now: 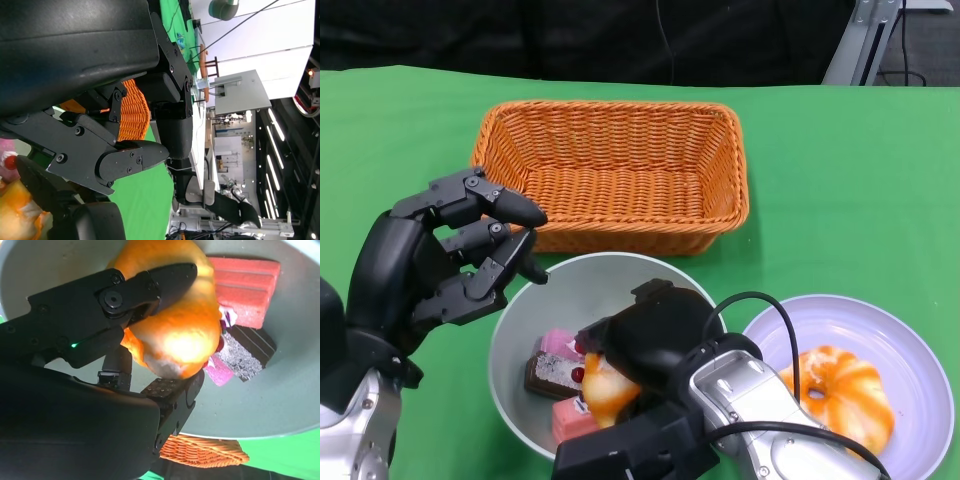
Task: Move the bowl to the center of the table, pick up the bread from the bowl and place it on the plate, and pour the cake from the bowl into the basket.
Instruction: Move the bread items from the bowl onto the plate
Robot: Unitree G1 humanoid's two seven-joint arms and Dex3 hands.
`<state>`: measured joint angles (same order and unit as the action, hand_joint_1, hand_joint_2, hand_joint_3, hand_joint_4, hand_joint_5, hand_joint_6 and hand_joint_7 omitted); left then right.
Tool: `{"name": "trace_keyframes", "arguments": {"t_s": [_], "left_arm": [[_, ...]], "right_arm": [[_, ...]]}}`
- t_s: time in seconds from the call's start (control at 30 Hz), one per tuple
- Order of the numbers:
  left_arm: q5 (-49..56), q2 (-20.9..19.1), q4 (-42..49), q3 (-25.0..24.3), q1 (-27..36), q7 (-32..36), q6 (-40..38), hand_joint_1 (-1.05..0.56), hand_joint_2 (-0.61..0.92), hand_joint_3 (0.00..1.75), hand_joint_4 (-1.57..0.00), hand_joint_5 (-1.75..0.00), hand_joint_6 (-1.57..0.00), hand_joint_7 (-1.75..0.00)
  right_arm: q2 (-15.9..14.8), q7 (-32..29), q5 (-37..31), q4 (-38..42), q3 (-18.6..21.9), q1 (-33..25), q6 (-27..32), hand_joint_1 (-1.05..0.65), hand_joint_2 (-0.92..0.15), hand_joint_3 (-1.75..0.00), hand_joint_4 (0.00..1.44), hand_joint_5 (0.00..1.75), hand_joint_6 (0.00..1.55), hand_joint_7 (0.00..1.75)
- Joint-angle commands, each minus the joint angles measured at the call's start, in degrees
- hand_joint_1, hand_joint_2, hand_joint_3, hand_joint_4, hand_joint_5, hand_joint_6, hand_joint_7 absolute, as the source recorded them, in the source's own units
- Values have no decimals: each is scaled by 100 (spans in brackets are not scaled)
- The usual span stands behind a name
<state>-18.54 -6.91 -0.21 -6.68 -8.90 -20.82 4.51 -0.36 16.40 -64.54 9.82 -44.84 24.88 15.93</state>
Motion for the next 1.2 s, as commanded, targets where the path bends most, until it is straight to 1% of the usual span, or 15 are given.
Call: {"name": "trace_keyframes", "arguments": {"t_s": [0.03, 0.1, 0.17, 0.27, 0.33, 0.37, 0.43, 0.5, 0.57, 0.63, 0.83, 0.87, 0.93, 1.03, 1.2], "left_arm": [[40, -93, -53, 2, 95, -69, 40, -30, 69, 73, -77, -138, -86, -93], [62, -90, -31, -1, 97, -70, 70, -29, 69, 73, -77, -137, -86, -92], [85, -90, 3, -5, 95, -68, 103, -29, 70, 73, -77, -137, -87, -91], [96, -83, 58, -12, 80, -73, 138, -29, 70, 73, -77, -137, -87, -90], [97, -82, 85, -14, 70, -77, 150, -29, 71, 73, -78, -138, -88, -90], [103, -86, 87, -12, 67, -71, 142, -29, 71, 73, -78, -138, -88, -90], [112, -94, 104, -10, 58, -76, 153, -28, 71, 73, -78, -138, -88, -90], [123, -95, 126, -13, 50, -80, 170, -29, 71, 73, -78, -138, -88, -90], [134, -96, 143, -14, 44, -79, 183, -29, 70, 73, -78, -138, -88, -90], [140, -92, 159, -16, 40, -68, 188, -29, 70, 73, -78, -138, -88, -90], [142, -71, 232, -22, 34, -59, 226, -30, 70, 72, -79, -137, -89, -88], [145, -66, 236, -22, 38, -53, 229, -30, 70, 72, -79, -137, -88, -87], [134, -53, 238, -28, 44, -36, 207, -30, 70, 72, -78, -138, -88, -87], [137, -45, 234, -35, 54, -6, 171, -29, 70, 72, -77, -138, -88, -87], [137, -45, 270, -43, 53, -30, 210, -29, 71, 71, -76, -139, -87, -87]], "right_arm": [[-262, -353, 232, 338, 104, -314, -170, -20, -78, 0, 69, 167, 109, 7], [-271, -615, 298, 430, 134, -331, -288, -21, -78, 0, 69, 165, 110, 7], [-284, -887, 440, 502, 204, -360, -447, -20, -78, 0, 74, 156, 113, 7], [-358, -1262, 571, 558, 273, -345, -670, -22, -78, -1, 74, 155, 115, 6], [-411, -1486, 677, 601, 329, -315, -857, -23, -78, 0, 74, 149, 113, 4], [-414, -1685, 793, 635, 408, -325, -993, -21, -78, 0, 76, 139, 114, 4], [-443, -1897, 949, 666, 512, -317, -1190, -21, -78, 0, 79, 143, 119, 4], [-492, -2058, 978, 669, 545, -284, -1306, -25, -81, -1, 75, 158, 121, 6], [-499, -2161, 1053, 662, 600, -287, -1381, -26, -82, -1, 76, 163, 122, 6], [-501, -2025, 1164, 538, 685, -308, -1380, -27, -84, -1, 75, 166, 122, 7], [-514, -1764, 1306, 210, 807, -314, -1244, -29, -86, 0, 80, 154, 120, 5], [-513, -1637, 1383, 108, 856, -320, -1205, -29, -87, -1, 81, 152, 119, 4], [-507, -1475, 1579, -97, 993, -364, -1190, -28, -86, 0, 87, 137, 118, 2], [-569, -1430, 1709, -358, 1126, -421, -1229, -29, -84, 0, 93, 132, 119, 2], [-565, -1111, 1945, -832, 1327, -520, -1070, -29, -86, -1, 92, 127, 117, 0]]}}
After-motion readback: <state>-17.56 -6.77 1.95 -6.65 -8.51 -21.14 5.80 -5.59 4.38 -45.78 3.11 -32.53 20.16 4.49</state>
